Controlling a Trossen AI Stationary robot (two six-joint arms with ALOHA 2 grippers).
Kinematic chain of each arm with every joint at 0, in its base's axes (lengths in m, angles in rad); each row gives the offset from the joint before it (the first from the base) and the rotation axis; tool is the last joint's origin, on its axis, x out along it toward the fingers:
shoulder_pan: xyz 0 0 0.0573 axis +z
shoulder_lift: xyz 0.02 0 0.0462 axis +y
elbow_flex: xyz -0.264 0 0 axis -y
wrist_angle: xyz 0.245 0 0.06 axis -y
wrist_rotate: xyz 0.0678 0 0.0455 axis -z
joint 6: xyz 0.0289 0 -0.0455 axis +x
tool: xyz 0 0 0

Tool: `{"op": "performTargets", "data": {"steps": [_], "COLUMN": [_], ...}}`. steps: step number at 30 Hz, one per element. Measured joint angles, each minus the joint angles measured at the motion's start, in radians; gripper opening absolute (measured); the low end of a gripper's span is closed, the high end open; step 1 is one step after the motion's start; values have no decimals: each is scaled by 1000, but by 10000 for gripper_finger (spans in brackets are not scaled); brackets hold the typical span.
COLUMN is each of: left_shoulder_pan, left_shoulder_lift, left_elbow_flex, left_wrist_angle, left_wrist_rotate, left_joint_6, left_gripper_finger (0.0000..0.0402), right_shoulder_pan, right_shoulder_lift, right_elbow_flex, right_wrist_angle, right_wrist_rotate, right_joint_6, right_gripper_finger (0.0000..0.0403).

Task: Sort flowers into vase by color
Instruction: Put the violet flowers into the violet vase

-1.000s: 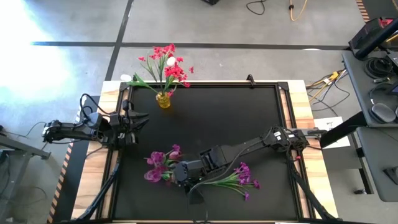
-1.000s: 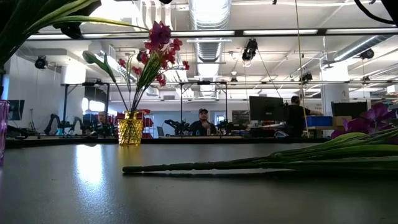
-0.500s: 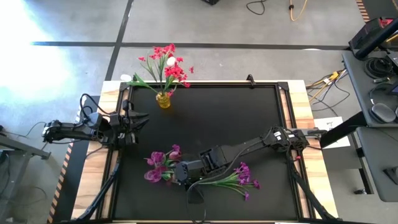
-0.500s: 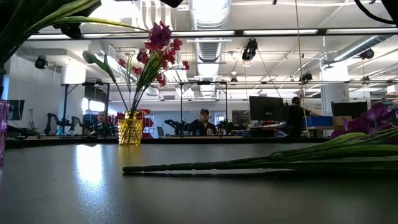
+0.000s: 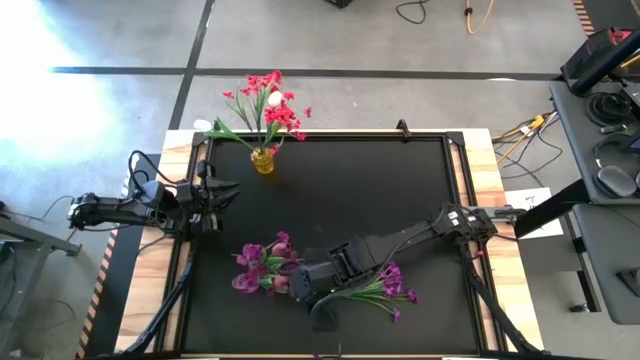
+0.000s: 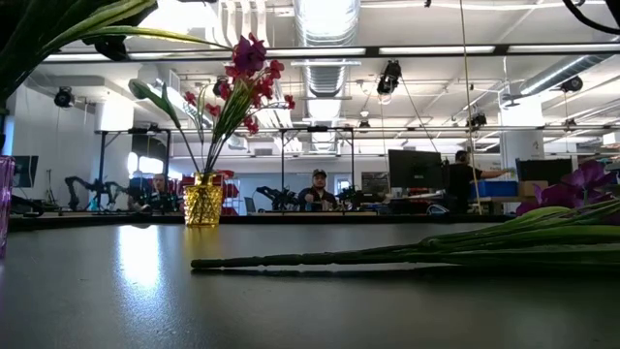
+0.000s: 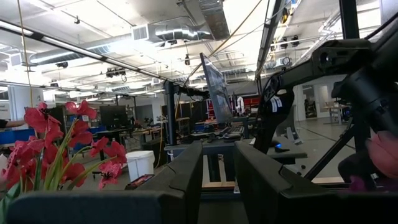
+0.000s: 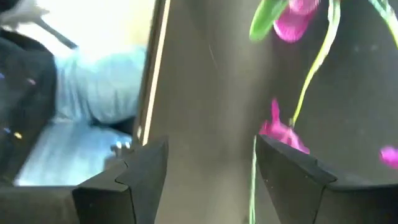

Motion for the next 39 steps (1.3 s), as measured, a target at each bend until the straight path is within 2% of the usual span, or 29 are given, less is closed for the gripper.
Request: {"op": "performTargets", "data": {"steps": [3,6,8,9,12,14,18,23,27,33,36,39], "left_shoulder_pan": [0,0,0,0,0,0,0,0,0,0,0,0], "left_shoulder_lift": [0,0,0,0,0,0,-3,-24,-49,-78,-89,-96], "left_elbow_flex": [0,0,0,0,0,0,0,0,0,0,0,1], "left_wrist_angle": [0,-4,-10,-13,-28,-40,-62,-80,-118,-159,-173,-181], "left_wrist_rotate": [0,0,0,0,0,0,5,8,8,8,8,8], "left_joint_6": [0,0,0,0,0,0,0,0,-3,-15,-22,-26], "left_gripper_finger": [77,77,77,77,77,77,77,77,77,77,77,77], "right_shoulder_pan": [21,57,81,90,113,126,138,136,136,136,136,137], "right_shoulder_lift": [-1,-1,-1,-1,-1,-1,-4,-23,-99,-340,-429,-460], "right_elbow_flex": [0,0,-1,-1,-3,-7,-60,-210,-408,-796,-962,-1065], "right_wrist_angle": [-67,-158,-220,-244,-269,-263,-240,-142,32,300,421,547], "right_wrist_rotate": [64,248,362,385,402,406,432,458,458,454,385,286], "right_joint_6": [-1,-17,-12,-1,16,6,-9,-21,-28,46,114,179], "right_gripper_finger": [232,200,158,131,45,22,11,9,9,9,9,14]}}
